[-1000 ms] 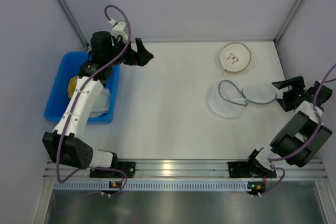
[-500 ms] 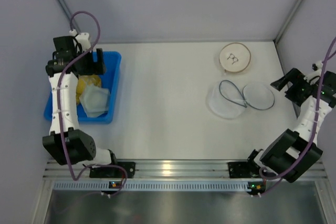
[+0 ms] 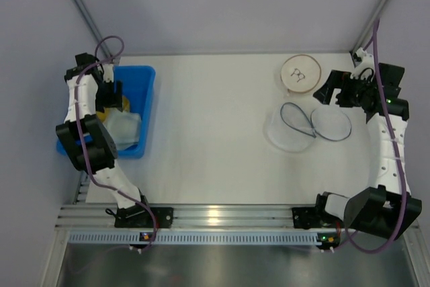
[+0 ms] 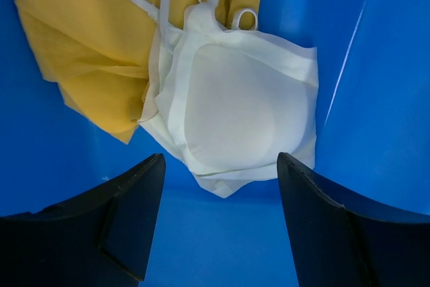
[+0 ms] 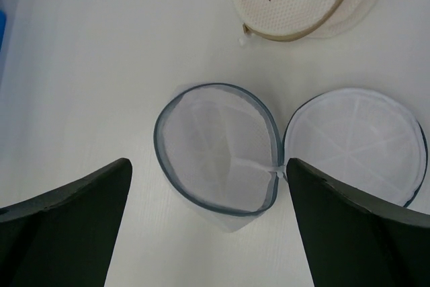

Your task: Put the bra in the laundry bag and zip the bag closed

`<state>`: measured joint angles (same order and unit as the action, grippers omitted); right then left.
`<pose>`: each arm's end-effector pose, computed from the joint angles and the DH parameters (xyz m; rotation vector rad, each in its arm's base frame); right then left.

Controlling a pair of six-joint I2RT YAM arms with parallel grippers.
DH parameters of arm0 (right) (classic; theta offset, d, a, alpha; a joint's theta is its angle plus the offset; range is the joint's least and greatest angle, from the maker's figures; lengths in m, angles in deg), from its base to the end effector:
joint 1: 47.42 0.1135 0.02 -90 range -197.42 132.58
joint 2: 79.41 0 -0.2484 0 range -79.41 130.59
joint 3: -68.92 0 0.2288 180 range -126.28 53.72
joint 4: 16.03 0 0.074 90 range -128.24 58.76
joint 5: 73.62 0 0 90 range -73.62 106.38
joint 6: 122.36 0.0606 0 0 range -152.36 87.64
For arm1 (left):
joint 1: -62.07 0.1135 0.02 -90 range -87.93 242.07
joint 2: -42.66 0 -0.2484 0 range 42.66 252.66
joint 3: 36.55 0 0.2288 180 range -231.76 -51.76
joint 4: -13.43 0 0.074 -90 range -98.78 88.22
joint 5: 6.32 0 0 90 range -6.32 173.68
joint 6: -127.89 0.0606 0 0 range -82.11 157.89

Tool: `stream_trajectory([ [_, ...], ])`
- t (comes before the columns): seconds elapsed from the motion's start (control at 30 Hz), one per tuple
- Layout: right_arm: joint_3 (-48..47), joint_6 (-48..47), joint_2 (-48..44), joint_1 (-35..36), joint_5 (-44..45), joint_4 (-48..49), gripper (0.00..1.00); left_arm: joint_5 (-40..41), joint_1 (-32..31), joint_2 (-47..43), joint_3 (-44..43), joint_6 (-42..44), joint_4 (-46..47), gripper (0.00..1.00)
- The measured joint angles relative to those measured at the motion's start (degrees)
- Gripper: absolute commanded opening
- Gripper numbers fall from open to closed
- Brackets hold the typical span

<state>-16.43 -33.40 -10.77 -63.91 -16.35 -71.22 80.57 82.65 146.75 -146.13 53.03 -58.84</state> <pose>0.2457 -0.0386 0.3329 -0.0128 2.1572 0.4628 0.3394 0.1239 0.2527 -0.1147 2.7353 0.1018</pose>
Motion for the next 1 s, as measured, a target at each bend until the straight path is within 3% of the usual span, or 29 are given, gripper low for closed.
stream_trajectory([
  [0.17, 0.0, 0.2, 0.2, 1.9, 0.7, -0.3, 0.99, 0.1, 0.0, 3.2, 1.9, 1.1, 0.9, 0.72],
  [0.4, 0.0, 1.2, 1.2, 3.2, 1.4, -0.4, 0.99, -1.0, 0.0, 9.4, 2.1, 2.3, 3.0, 0.64],
  [0.5, 0.0, 1.7, 1.2, 3.3, 1.5, -0.4, 0.99, -1.0, 0.0, 11.4, 2.6, 2.5, 4.4, 0.54],
  [0.6, 0.0, 1.7, 1.3, 3.4, 1.7, -0.4, 0.99, -1.0, 0.0, 11.8, 4.1, 2.8, 5.6, 0.33],
  [0.67, 0.0, 1.7, 1.3, 3.4, 1.7, -0.4, 0.99, -1.1, 0.0, 11.9, 5.0, 2.9, 6.3, 0.14],
  [0.73, 0.0, 1.7, 1.4, 3.4, 1.7, -0.4, 0.99, -1.6, 0.0, 11.9, 5.6, 3.0, 6.7, 0.03],
  [1.0, 0.0, 1.7, 1.4, 3.4, 1.4, -0.4, 0.99, -4.5, 0.0, 4.5, 6.7, 3.4, 7.0, 0.00],
])
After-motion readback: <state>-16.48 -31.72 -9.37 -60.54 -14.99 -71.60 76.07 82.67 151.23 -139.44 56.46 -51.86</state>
